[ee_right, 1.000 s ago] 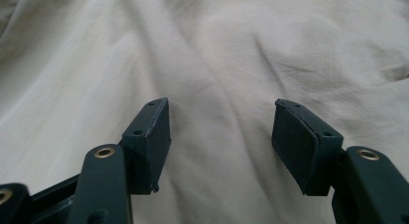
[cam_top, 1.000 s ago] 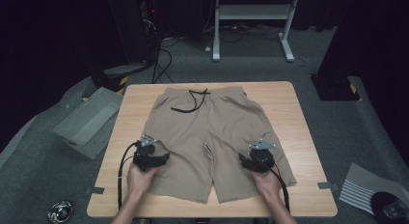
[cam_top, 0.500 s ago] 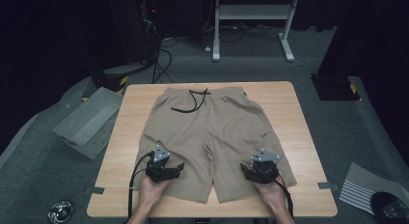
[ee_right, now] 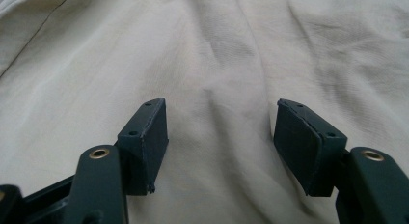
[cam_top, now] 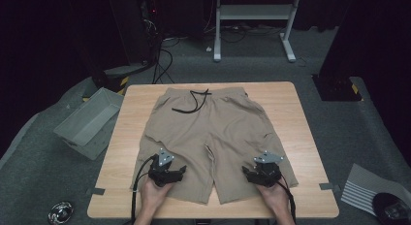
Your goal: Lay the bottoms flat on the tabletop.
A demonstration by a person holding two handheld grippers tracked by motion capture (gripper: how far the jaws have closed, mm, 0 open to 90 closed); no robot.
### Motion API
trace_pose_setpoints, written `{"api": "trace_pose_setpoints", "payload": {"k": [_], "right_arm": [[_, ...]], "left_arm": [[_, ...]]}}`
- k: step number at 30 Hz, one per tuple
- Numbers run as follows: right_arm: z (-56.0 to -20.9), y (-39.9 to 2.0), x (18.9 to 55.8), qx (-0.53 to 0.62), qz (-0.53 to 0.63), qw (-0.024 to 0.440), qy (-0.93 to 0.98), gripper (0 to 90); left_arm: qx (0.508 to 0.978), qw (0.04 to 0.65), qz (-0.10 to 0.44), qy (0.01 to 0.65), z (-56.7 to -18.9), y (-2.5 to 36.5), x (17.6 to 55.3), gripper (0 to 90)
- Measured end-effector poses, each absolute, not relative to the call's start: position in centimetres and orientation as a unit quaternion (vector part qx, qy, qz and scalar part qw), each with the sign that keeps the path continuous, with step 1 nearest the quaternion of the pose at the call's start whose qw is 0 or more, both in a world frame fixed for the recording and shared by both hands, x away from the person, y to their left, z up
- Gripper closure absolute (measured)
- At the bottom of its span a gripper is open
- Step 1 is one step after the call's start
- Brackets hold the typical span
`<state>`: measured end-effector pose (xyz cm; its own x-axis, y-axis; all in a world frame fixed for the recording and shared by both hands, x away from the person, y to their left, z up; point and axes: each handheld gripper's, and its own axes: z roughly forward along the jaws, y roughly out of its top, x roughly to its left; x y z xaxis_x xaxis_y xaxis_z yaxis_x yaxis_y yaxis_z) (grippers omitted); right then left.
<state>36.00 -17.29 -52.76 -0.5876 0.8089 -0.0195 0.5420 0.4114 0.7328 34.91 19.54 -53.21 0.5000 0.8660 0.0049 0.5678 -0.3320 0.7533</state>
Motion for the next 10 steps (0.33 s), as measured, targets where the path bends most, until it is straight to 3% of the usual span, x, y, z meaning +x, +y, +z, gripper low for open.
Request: {"api": "trace_pose_setpoints", "payload": {"k": [10], "right_arm": [[-52.77,-17.29,36.0,0.413,0.352,0.19,0.818,36.7]], "left_arm": [[0.788,0.357,0.208,0.456,-53.2,19.55,34.9,25.3]]}}
